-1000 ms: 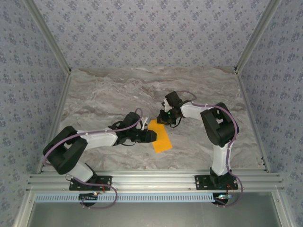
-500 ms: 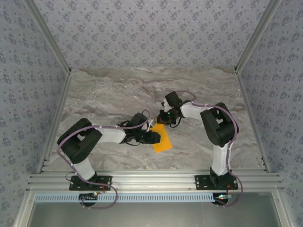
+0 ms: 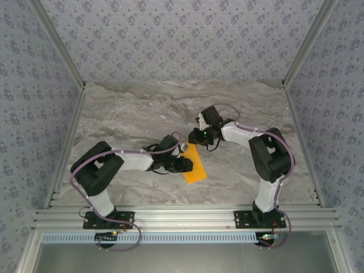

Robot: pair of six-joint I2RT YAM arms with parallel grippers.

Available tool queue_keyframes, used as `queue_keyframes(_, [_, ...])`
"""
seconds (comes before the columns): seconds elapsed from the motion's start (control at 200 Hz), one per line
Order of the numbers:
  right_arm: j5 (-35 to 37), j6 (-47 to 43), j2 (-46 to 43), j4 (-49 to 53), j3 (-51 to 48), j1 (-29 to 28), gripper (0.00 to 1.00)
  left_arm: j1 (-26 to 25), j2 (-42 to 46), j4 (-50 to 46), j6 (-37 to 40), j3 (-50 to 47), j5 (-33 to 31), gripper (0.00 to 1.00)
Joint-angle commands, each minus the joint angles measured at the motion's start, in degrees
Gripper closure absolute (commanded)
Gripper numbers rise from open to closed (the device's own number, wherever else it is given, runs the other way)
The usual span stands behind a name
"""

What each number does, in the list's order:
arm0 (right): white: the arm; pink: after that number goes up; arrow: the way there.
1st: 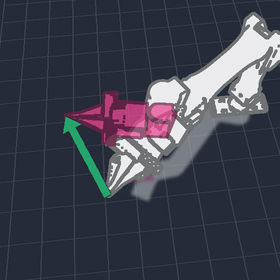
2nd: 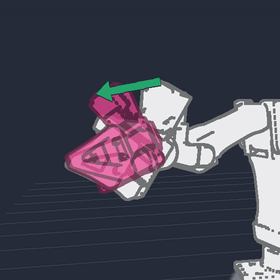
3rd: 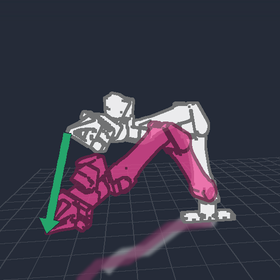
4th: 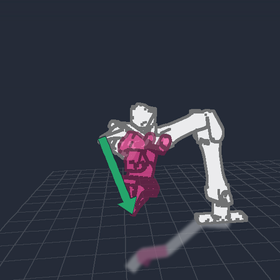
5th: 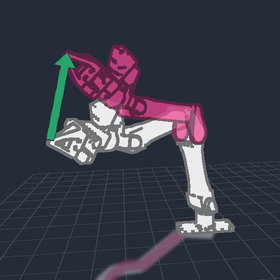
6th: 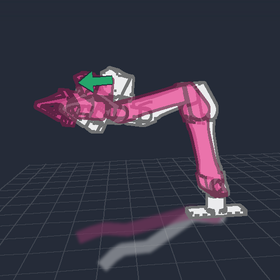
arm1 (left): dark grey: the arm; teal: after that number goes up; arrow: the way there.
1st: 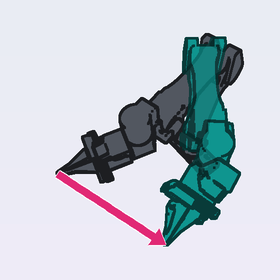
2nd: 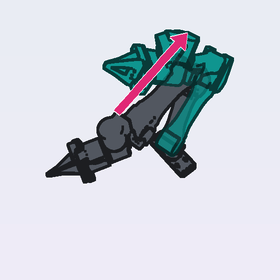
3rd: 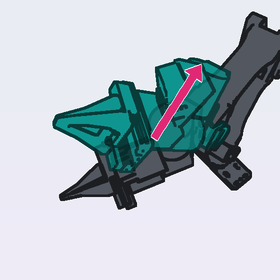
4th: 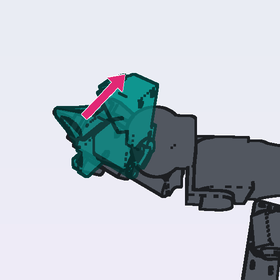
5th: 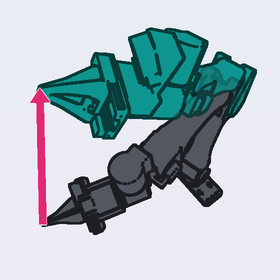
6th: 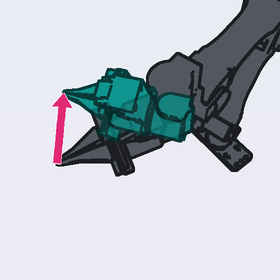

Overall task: Fold a paper plane with a square sheet of paper (fold left side to right side)
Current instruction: Hold the square sheet of paper at the center of the table.

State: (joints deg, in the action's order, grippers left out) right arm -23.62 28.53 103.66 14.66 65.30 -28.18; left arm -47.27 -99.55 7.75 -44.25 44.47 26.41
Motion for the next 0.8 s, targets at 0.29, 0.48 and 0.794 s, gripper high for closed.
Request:
queue_keyframes(0.29, [3.7,-4.4,-22.0,6.8,-9.4,3.3,0.6,-1.6,-4.4,-1.7,-0.6,1.1,-3.3,0.65])
queue_keyframes(0.48, [-3.1,-1.1,-27.8,4.9,-18.4,2.9,0.87,-1.7,-4.3,-1.9,-0.6,1.0,-3.6,0.65])
queue_keyframes(0.794, [-5.7,7.1,-26.6,-7.1,-28.7,-2.9,1.0,-2.1,-3.8,-2.1,-0.8,1.4,-3.6,0.65])
